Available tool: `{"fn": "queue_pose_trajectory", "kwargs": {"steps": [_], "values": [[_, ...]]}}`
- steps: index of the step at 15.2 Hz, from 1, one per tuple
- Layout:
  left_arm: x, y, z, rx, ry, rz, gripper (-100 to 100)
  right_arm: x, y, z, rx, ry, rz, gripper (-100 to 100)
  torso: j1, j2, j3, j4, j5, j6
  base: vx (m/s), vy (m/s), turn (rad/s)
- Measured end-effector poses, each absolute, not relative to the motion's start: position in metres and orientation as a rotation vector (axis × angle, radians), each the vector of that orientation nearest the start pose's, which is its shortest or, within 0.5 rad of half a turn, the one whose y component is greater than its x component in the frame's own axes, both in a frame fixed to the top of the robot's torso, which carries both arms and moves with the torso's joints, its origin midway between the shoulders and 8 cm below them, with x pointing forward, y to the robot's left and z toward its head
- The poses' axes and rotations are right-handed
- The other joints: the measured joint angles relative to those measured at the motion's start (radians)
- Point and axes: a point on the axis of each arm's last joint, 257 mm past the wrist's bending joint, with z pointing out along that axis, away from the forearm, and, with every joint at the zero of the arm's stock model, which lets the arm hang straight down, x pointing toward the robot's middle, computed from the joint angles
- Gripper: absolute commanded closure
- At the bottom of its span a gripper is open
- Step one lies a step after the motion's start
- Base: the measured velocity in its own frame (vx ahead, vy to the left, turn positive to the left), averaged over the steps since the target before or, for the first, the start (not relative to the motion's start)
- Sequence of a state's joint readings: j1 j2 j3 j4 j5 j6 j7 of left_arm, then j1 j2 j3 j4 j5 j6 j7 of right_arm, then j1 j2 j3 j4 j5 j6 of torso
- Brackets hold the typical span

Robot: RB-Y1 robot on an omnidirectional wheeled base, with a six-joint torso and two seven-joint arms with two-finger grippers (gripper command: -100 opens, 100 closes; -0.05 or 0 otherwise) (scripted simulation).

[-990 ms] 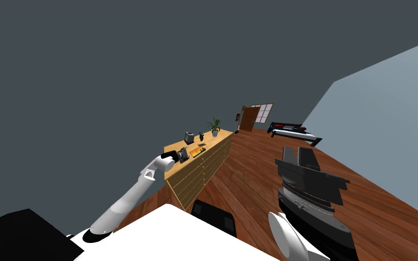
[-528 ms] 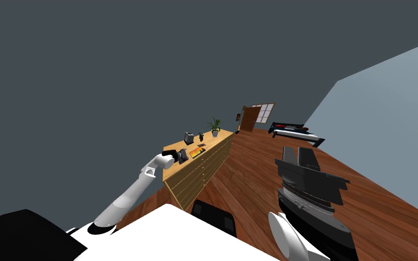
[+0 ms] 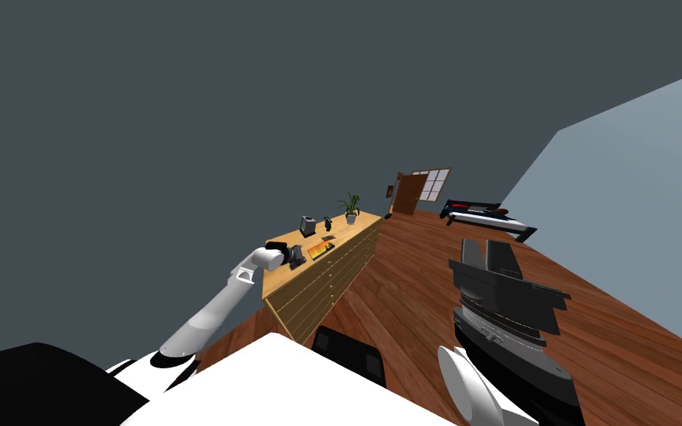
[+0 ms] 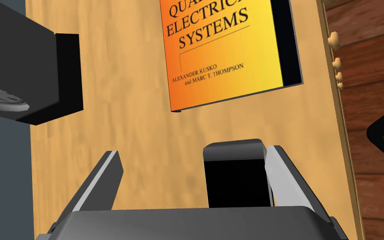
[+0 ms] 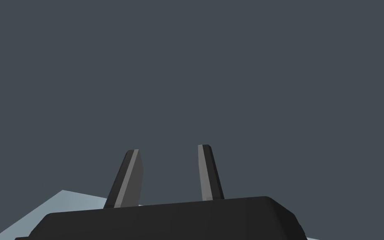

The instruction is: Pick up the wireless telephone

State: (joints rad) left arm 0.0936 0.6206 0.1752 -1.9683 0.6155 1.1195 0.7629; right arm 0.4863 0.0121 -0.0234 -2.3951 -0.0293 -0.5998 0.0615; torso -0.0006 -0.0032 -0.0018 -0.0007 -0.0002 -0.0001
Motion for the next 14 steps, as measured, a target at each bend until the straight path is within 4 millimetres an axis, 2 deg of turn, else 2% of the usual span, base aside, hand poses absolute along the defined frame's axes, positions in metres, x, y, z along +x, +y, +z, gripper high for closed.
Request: {"fn": "queue_pose_trajectory", "kwargs": {"steps": [14], "values": [[0.4, 0.399, -0.287, -2.716, 1.002, -0.756, -100, 0.296, -0.28, 0.094, 0.476, 0.437, 1.287, 0, 0.001, 0.0, 0.0, 0.0, 0.0, 0.0, 0.036, -0.008, 0.018]]}}
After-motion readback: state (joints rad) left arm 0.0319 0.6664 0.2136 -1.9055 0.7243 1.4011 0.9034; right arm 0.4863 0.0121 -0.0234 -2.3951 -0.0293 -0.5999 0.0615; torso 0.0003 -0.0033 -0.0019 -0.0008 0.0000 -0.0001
